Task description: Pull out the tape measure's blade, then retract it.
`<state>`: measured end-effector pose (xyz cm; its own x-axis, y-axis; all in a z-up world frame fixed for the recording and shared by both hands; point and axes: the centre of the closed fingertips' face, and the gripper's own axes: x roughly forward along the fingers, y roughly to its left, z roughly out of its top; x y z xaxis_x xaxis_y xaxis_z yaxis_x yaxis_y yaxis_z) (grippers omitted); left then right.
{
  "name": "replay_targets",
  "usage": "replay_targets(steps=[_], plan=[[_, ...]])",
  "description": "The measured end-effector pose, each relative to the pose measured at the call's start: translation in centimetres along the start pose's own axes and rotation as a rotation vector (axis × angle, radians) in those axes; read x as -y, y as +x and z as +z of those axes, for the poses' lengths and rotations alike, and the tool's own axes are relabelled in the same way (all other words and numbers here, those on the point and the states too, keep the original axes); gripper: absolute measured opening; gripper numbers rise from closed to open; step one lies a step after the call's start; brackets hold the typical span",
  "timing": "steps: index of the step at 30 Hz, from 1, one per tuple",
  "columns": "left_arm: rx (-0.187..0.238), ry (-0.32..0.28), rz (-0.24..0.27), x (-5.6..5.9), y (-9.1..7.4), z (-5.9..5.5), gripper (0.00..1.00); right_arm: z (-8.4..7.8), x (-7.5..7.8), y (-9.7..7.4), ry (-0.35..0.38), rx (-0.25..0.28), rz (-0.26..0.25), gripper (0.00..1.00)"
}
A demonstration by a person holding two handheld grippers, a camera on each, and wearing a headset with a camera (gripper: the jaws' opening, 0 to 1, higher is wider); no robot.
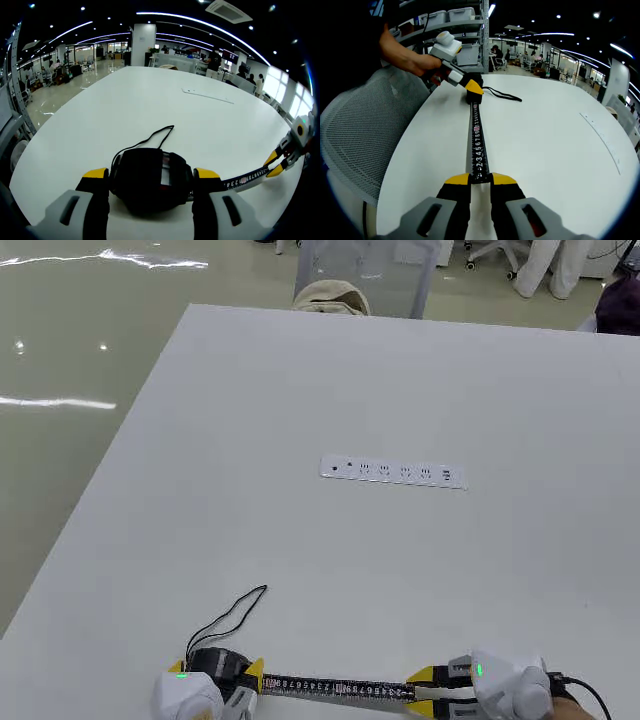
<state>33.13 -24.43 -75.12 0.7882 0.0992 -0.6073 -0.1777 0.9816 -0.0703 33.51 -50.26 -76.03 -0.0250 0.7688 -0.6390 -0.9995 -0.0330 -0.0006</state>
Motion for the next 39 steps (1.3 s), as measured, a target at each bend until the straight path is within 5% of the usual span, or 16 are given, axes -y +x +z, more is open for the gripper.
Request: replay_targets(steps=[39], plan=[[0.001,0.006,0.000,0.0,0.1,-0.1,0.64,1.8,-0.3,2.0,-0.014,0.007,0.009,0.13]])
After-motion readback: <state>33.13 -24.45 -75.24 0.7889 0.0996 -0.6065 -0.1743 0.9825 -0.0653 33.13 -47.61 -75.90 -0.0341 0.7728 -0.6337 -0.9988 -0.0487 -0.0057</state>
